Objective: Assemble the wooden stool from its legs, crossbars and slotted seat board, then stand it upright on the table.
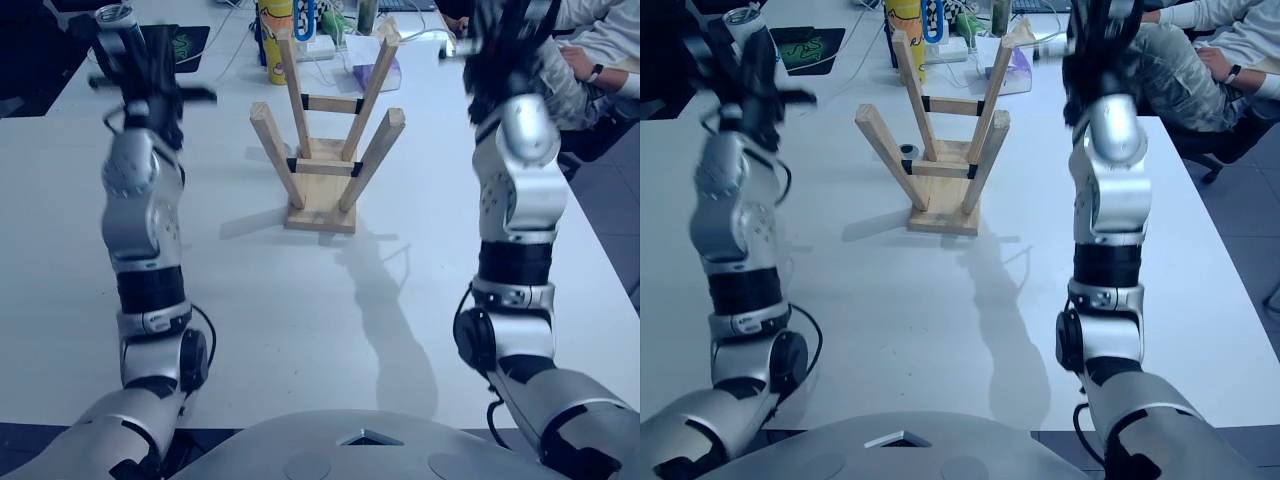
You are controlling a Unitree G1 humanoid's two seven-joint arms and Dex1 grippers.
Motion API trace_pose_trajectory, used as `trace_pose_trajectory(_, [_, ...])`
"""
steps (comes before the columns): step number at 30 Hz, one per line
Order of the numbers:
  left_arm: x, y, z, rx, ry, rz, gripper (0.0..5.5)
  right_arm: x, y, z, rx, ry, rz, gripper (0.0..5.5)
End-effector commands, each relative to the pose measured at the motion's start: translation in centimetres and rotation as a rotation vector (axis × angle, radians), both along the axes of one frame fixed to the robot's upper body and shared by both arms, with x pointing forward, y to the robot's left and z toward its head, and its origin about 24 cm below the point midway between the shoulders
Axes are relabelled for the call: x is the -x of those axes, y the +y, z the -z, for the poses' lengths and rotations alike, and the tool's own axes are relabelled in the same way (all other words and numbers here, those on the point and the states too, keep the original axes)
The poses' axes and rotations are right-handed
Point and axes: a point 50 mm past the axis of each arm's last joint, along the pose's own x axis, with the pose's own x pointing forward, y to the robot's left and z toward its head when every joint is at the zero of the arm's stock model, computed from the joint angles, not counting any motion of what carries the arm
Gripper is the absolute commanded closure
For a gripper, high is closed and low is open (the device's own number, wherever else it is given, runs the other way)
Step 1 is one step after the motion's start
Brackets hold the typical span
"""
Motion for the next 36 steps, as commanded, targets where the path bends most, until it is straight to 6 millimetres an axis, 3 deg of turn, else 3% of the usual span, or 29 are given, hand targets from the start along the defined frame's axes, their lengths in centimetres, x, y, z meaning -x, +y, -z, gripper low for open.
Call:
trace_pose_trajectory(1, [1.5, -2.9, -6.7, 0.073, -0.172, 0.174, 5.48, 1.7, 1.6, -6.9, -0.081, -0.240, -0.103, 5.50])
trace_pose_trajectory(3, [1.5, -3.9, -7.3, 0.092, -0.158, 0.238, 5.48, 1.9, 2.2, -7.5, -0.091, -0.254, -0.138, 5.50])
trace_pose_trajectory(5, [0.0, -5.3, -4.9, 0.099, 0.014, 0.305, 5.48, 1.0, 3.3, -5.2, -0.052, -0.143, -0.194, 5.50])
trace_pose_trajectory(8, [-2.0, -6.3, 2.5, 0.138, 0.344, 0.336, 5.48, -0.8, 4.3, 2.4, 0.054, 0.194, -0.254, 5.50])
trace_pose_trajectory(10, [-2.1, -6.4, 4.9, 0.139, 0.434, 0.331, 5.48, -0.9, 4.5, 5.0, 0.098, 0.303, -0.277, 5.50])
trace_pose_trajectory(12, [-1.5, -6.5, 13.2, 0.181, 0.735, 0.339, 5.48, 0.2, 4.0, 12.4, 0.243, 0.615, -0.338, 5.50])
trace_pose_trajectory(13, [-0.7, -6.6, 16.2, 0.188, 0.831, 0.340, 5.48, 1.0, 3.6, 14.6, 0.291, 0.706, -0.351, 5.50])
trace_pose_trajectory(14, [-0.1, -6.8, 17.5, 0.191, 0.864, 0.349, 5.48, 1.4, 3.3, 15.7, 0.311, 0.752, -0.361, 5.50])
trace_pose_trajectory(18, [0.0, -7.2, 16.3, 0.192, 0.778, 0.371, 5.48, 1.3, 3.1, 15.3, 0.336, 0.729, -0.345, 5.50])
trace_pose_trajectory(21, [-1.5, -7.1, 11.6, 0.210, 0.580, 0.361, 5.48, 0.5, 3.4, 13.8, 0.322, 0.646, -0.306, 5.50])
trace_pose_trajectory(24, [-2.0, -6.4, 8.5, 0.240, 0.460, 0.344, 5.48, 0.0, 3.5, 12.1, 0.289, 0.548, -0.267, 5.50])
trace_pose_trajectory(31, [-2.6, -4.7, 2.9, 0.264, 0.255, 0.319, 5.48, -0.5, 3.4, 4.4, 0.123, 0.187, -0.230, 5.50])
trace_pose_trajectory(36, [-1.8, -3.7, -2.3, 0.232, 0.084, 0.308, 5.48, 0.4, 2.0, -2.7, -0.023, -0.079, -0.203, 5.50])
